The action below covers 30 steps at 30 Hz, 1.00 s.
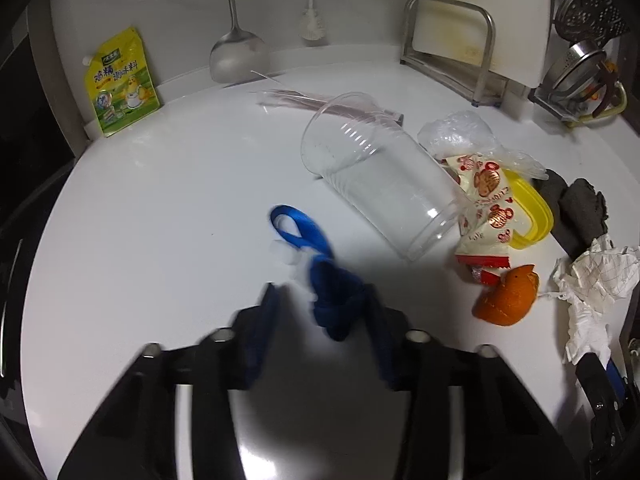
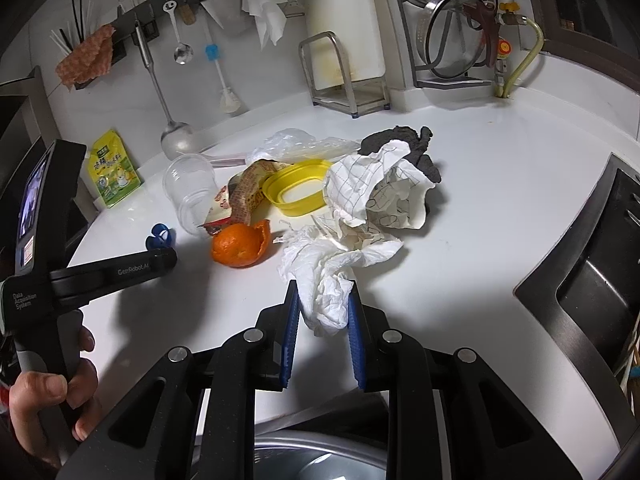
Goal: Collect trash
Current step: 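Carry the white tissue in the right tool over the bin while the left tool carries the blue strap there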
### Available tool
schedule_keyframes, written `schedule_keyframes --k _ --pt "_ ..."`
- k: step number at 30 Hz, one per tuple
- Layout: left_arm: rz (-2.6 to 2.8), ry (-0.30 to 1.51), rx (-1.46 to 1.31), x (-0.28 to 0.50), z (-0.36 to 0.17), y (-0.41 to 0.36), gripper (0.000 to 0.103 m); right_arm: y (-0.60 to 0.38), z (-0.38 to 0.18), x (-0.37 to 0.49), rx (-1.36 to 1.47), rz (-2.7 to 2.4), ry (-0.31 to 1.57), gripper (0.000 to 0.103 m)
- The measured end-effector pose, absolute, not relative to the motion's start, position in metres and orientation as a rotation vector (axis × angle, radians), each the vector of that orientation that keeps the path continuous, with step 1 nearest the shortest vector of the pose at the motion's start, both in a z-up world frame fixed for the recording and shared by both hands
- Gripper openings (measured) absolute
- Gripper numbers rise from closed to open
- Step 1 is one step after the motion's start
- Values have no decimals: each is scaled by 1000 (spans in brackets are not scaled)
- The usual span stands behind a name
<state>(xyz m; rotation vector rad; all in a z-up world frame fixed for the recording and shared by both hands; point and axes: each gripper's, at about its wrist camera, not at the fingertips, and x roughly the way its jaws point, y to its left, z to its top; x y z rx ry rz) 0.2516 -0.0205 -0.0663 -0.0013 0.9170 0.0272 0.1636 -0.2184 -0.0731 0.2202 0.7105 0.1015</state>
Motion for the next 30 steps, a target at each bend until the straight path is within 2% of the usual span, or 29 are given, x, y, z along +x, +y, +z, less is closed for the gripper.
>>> schedule_keyframes --k 6,21,30 --pt "-5 893 0 238 -62 -20 19 -217 -65 153 209 124 681 22" --pt "-87 771 37 178 -18 -22 19 -205 -23 114 173 142 554 22" --pt "-118 740 55 128 -11 -25 19 -205 -17 72 158 116 566 22"
